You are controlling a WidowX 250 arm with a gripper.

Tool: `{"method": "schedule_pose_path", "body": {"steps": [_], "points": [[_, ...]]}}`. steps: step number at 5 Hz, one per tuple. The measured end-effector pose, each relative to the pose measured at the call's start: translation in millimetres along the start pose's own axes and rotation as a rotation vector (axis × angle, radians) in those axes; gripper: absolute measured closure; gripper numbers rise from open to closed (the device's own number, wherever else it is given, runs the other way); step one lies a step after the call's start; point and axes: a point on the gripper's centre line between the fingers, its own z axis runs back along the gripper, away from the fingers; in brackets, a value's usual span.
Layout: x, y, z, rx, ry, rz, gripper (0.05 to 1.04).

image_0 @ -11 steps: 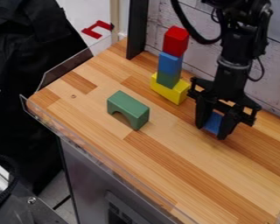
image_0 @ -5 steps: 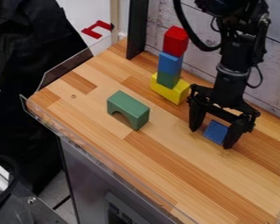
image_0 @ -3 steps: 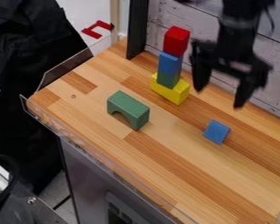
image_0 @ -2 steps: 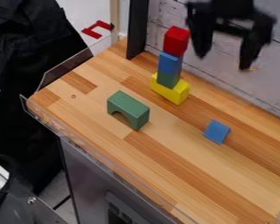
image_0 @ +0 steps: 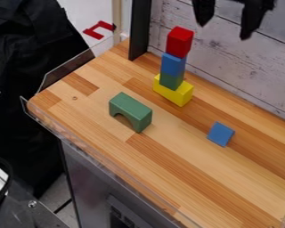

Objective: Move the blue cube on the block and put it on the table

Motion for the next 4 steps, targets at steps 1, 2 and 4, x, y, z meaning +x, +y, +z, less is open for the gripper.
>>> {"method": "schedule_pose_path", "body": {"steps": [1, 2, 4], "points": [[4, 15, 2, 0.107, 0.132, 0.002, 0.083], [-2, 16, 5, 0.131, 0.198, 0.028, 0.083], [-10, 12, 0, 0.088, 0.238, 0.072, 0.083]]}}
